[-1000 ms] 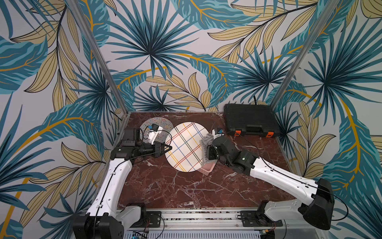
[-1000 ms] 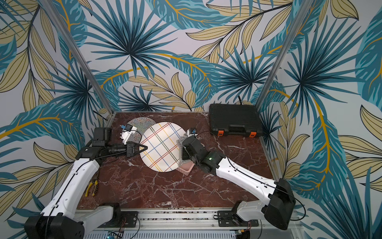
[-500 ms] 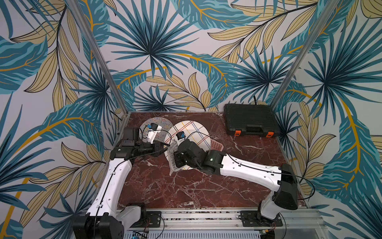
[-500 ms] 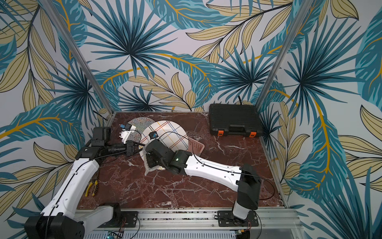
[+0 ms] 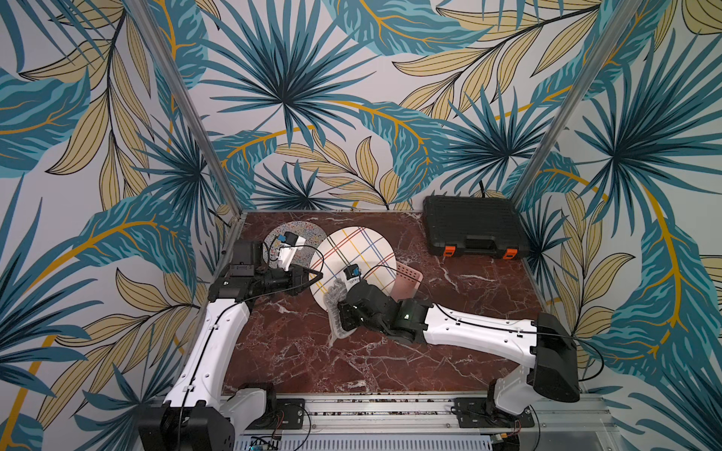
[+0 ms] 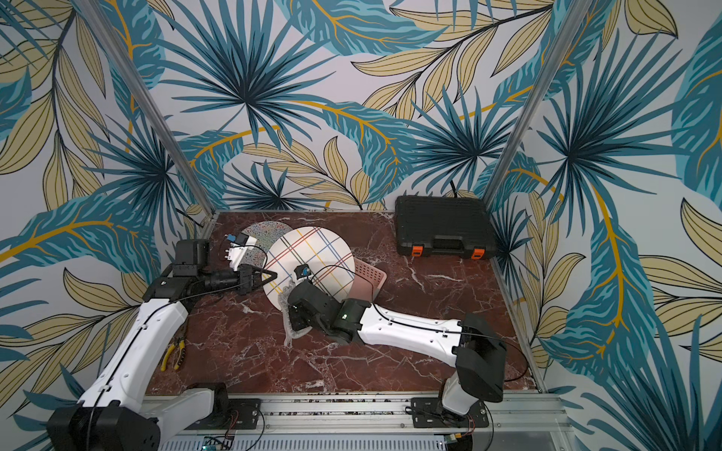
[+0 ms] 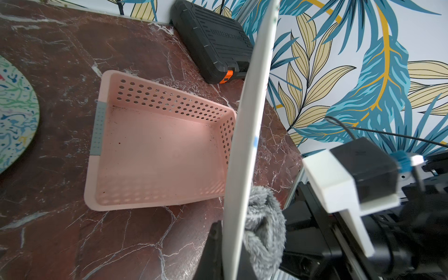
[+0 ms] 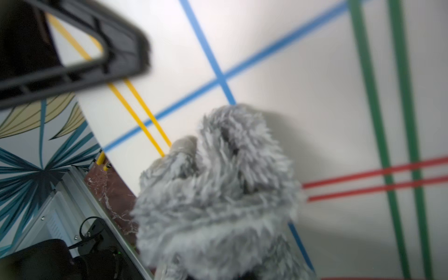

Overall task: Wipe the wet plate dry
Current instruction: Wipe the plate with towel.

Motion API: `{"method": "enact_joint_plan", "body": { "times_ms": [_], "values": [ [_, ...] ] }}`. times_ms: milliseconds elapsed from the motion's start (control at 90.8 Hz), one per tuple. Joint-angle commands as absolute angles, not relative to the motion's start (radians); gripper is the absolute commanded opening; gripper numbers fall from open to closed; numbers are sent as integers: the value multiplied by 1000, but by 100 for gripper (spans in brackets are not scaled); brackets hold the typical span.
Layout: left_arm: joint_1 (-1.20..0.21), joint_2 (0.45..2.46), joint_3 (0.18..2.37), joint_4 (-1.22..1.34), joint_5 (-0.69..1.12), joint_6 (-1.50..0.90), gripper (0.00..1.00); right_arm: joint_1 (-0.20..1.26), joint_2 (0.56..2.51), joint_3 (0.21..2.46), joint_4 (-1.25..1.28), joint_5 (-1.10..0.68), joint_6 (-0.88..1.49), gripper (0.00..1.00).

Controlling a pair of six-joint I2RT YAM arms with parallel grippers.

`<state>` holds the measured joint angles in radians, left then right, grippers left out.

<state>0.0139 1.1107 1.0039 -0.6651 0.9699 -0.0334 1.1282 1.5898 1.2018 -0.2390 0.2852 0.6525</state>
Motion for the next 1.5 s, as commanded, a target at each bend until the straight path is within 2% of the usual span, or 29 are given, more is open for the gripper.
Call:
{"method": "enact_joint_plan", "body": {
  "times_ms": [0,143,375,496,628,947,1212,1487],
  "values": [
    [1,1061,1025,-632,1153,-69,0,1110,1569,1107,-300,380,707,0],
    [0,1051,1024,-636,1154,-69,0,1051,1474,1034,-342,440,747,0],
    [0,1026,1026,-672,1144,-19,0,828,1203,888,-398,351,761,0],
    [0,1007,1034,-736,1131,53,0,700,1066,910,-458,277,725,0],
    [-1,997,1068,-850,1098,190,0,603,1025,1050,-536,158,704,0],
    [-49,971,1127,-973,986,378,0,584,1304,1615,-684,-71,710,0],
    [-180,976,1171,-1024,870,450,0,593,1630,1892,-656,-364,825,0],
    [-262,1022,1231,-1019,784,466,0,733,1892,2155,-800,-577,784,0]
  ]
}}
